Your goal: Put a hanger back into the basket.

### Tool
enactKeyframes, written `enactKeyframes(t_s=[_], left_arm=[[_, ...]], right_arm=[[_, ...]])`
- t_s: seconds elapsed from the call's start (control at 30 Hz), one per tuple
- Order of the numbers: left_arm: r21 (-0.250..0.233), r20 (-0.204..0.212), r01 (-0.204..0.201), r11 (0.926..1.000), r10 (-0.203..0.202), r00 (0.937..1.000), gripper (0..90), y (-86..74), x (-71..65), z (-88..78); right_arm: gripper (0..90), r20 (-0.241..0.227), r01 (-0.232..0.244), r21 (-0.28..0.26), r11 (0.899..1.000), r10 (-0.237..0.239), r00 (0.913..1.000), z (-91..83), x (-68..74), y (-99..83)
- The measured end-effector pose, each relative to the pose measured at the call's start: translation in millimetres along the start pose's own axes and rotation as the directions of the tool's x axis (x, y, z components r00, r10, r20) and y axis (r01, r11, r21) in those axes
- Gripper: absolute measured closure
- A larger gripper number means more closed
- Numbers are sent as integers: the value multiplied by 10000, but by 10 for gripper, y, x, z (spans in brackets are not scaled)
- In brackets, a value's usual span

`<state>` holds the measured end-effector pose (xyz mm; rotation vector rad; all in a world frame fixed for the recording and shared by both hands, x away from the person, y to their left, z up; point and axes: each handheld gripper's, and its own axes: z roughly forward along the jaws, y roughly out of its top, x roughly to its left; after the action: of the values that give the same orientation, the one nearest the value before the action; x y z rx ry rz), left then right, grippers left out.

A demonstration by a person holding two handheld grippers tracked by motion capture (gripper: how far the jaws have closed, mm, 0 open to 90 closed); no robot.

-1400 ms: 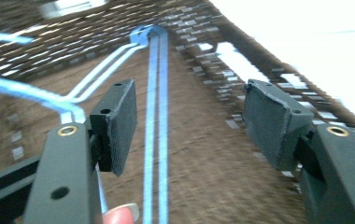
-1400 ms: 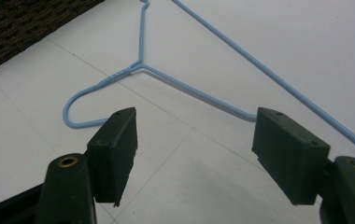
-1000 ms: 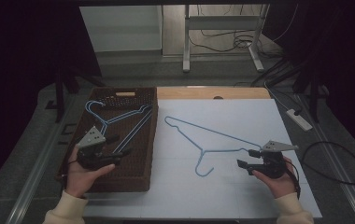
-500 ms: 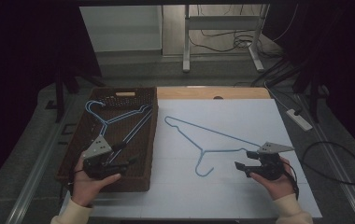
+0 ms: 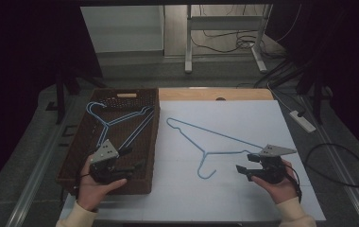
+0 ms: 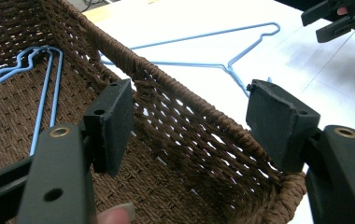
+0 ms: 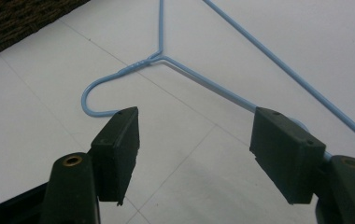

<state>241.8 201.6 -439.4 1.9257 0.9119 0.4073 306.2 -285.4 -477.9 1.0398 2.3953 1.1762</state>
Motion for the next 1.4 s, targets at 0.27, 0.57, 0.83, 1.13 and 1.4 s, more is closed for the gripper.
enactKeyframes(t_s=[0.27,0.57,0.83,1.13,1.4], left_arm=[[-37,-41,7,10000,-7,10000,333,-7,-15,-11],[73,74,-54,10000,53,10000,332,-26,-37,32],[140,130,-72,9999,70,9999,332,-34,-38,50],[147,99,-79,9999,78,9999,332,-38,-40,45],[177,108,-101,9998,99,9999,332,-41,-45,52]], right_arm=[[326,-229,-84,153,9998,87,9997,11,45,19],[382,-168,-365,411,9985,372,9992,55,126,96],[488,-416,-90,900,9959,128,9991,198,222,223],[889,-395,-134,1418,9898,192,9990,400,339,397],[900,-912,592,2048,9770,-412,9950,750,563,572]])
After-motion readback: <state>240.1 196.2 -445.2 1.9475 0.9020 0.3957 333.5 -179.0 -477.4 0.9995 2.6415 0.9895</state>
